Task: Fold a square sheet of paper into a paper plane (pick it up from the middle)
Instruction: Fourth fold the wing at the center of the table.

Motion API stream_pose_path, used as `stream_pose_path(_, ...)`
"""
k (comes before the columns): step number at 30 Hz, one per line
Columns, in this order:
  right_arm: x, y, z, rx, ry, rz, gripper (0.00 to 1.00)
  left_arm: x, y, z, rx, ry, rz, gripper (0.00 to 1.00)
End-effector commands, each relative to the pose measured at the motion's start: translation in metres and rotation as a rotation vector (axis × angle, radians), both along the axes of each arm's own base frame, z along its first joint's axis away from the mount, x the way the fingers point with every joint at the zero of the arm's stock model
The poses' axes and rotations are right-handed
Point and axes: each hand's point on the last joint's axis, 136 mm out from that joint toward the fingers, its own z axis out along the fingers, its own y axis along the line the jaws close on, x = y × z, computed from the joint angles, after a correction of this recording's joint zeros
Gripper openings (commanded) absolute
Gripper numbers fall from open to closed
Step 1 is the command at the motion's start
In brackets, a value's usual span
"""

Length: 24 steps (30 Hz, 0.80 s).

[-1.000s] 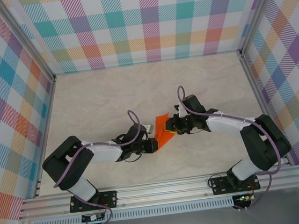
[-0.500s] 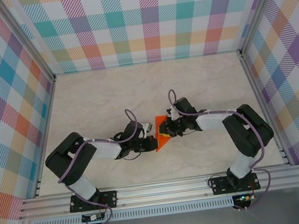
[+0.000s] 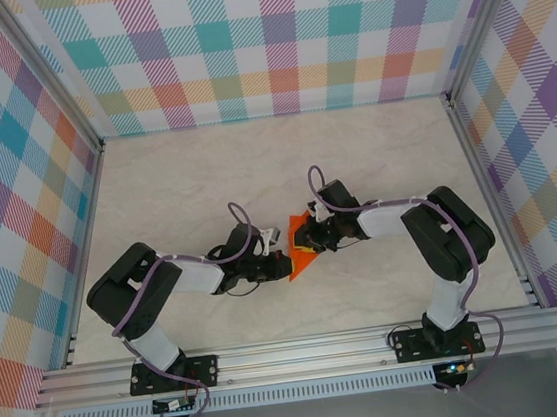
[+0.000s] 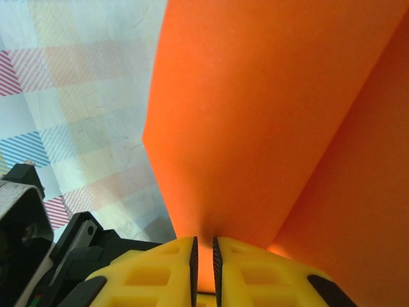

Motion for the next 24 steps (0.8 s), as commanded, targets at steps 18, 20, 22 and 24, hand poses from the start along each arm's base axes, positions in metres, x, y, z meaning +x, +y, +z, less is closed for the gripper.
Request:
stream_pose_path(18, -0.008, -0.007, 0.021, 0.018, -0.056, 0.006, 0.18, 0.007, -0.003, -0.010, -0.057, 0.121, -0.035, 0.01)
stream_pose_path(20, -0.009, -0.002, 0.024, 0.047, -0.054, 0.030, 0.18, 0.009, -0.002, -0.011, -0.067, 0.135, -0.023, 0.01)
stream_pose_path(22, -0.007, 0.000, 0.023, 0.051, -0.051, 0.033, 0.18, 0.010, -0.001, -0.012, -0.078, 0.147, -0.014, 0.01)
stream_pose_path(24, -0.005, 0.002, 0.023, 0.050, -0.050, 0.036, 0.17, 0.009, -0.001, -0.014, -0.081, 0.158, -0.013, 0.00)
